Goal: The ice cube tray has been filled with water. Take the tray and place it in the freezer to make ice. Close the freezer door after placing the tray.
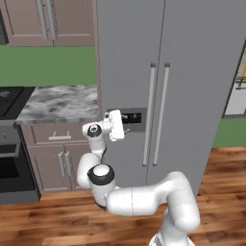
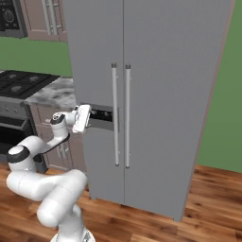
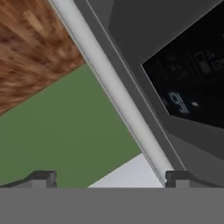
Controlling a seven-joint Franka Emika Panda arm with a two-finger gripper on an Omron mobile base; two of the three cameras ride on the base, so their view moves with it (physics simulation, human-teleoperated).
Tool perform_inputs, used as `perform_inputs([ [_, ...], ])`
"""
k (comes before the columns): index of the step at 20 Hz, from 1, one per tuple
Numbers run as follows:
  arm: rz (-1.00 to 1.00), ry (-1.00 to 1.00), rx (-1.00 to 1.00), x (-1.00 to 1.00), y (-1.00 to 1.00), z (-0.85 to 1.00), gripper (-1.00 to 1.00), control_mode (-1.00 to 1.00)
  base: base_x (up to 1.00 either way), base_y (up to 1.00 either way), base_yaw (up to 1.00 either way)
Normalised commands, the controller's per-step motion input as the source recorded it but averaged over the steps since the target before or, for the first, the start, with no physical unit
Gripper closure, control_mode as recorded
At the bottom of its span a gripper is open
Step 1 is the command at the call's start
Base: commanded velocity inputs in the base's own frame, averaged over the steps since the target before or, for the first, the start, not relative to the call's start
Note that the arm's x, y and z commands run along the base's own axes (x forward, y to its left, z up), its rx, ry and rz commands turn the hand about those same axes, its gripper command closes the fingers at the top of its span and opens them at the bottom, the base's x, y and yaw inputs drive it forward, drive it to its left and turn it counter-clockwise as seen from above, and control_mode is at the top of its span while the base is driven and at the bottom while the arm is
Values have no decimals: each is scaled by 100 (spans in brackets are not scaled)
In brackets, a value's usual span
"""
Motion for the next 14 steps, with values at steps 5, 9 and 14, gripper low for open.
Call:
perform_inputs([
  [5, 20, 18, 0, 46, -54, 0, -100, -100, 0, 0, 0],
  [9, 28, 17, 4, 31, -59, 0, -100, -100, 0, 0, 0],
  [14, 30, 15, 9, 17, -62, 0, -100, -100, 0, 0, 0],
])
